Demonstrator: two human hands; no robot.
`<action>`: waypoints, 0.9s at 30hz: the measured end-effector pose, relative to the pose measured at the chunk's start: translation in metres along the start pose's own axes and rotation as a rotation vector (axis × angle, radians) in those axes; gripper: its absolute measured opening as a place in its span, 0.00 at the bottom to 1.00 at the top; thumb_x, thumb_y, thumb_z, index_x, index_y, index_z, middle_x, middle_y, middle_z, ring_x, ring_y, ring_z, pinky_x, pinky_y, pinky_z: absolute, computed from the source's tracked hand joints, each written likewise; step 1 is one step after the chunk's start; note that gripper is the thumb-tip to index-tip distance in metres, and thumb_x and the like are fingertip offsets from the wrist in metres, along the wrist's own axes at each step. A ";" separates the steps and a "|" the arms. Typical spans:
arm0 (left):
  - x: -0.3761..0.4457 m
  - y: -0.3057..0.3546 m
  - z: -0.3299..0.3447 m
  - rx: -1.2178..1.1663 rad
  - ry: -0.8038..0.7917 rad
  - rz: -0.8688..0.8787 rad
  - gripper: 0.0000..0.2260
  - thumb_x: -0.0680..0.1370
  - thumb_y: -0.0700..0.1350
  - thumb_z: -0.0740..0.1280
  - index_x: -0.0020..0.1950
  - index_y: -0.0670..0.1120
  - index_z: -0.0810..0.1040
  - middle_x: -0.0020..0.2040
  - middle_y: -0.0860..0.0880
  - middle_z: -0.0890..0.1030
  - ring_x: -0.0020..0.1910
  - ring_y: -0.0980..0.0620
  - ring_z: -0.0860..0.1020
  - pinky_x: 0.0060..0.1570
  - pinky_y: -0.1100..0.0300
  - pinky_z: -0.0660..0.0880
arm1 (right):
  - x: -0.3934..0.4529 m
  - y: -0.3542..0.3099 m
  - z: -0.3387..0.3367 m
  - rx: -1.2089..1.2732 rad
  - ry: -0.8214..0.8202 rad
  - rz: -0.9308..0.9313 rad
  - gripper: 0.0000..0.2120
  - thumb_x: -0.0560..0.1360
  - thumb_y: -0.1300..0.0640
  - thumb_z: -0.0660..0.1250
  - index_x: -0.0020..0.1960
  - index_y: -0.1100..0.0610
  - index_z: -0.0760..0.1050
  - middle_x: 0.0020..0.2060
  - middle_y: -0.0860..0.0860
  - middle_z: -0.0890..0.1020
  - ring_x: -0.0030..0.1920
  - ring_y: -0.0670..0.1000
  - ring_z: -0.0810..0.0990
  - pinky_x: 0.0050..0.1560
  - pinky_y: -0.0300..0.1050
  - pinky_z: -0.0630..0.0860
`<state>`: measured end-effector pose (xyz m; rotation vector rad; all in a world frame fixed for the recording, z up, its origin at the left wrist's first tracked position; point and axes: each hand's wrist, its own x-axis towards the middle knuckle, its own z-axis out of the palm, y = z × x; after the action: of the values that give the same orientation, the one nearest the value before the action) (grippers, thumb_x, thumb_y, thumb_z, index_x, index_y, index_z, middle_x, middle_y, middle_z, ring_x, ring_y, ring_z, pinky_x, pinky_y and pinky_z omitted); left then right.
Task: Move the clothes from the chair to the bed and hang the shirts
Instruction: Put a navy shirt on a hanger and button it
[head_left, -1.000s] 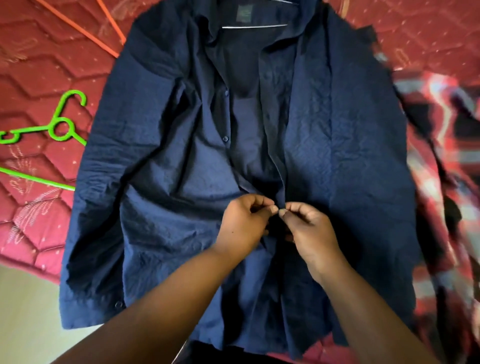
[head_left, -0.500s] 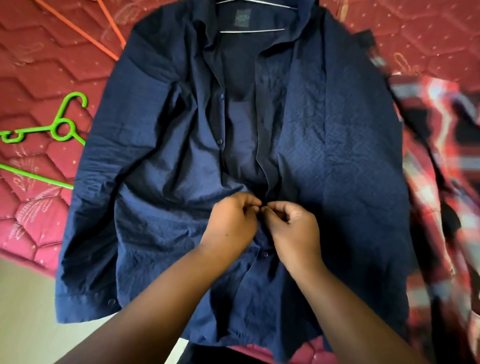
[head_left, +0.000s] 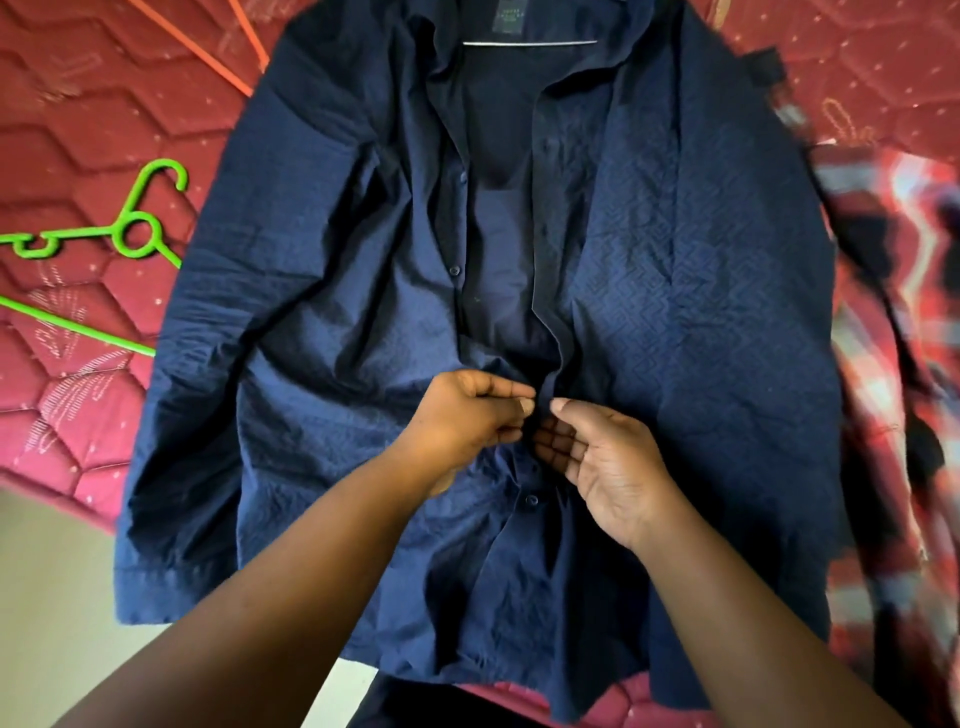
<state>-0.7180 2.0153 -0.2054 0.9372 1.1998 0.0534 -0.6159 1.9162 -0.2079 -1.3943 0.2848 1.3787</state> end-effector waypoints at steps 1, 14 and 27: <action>0.001 0.000 -0.002 -0.015 -0.015 -0.025 0.06 0.75 0.33 0.70 0.43 0.43 0.82 0.38 0.46 0.83 0.39 0.52 0.80 0.41 0.63 0.81 | 0.002 -0.001 -0.002 0.020 -0.009 0.031 0.07 0.78 0.64 0.64 0.43 0.59 0.79 0.36 0.55 0.84 0.38 0.49 0.84 0.43 0.41 0.80; -0.006 -0.006 0.010 -0.026 0.058 0.004 0.05 0.75 0.41 0.73 0.42 0.40 0.83 0.38 0.44 0.84 0.38 0.50 0.83 0.45 0.59 0.81 | 0.014 0.019 0.001 -0.374 0.116 -0.244 0.02 0.73 0.64 0.73 0.41 0.60 0.82 0.37 0.56 0.86 0.38 0.51 0.83 0.44 0.44 0.80; 0.001 -0.020 0.019 -0.195 0.337 -0.076 0.05 0.77 0.40 0.70 0.42 0.41 0.81 0.35 0.46 0.82 0.34 0.52 0.80 0.36 0.63 0.77 | 0.013 0.027 0.008 -0.763 0.220 -0.433 0.04 0.74 0.59 0.71 0.45 0.51 0.83 0.38 0.45 0.85 0.40 0.43 0.83 0.47 0.42 0.80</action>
<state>-0.7112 1.9920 -0.2185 0.7274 1.5102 0.2720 -0.6378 1.9190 -0.2305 -2.0844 -0.4366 0.9948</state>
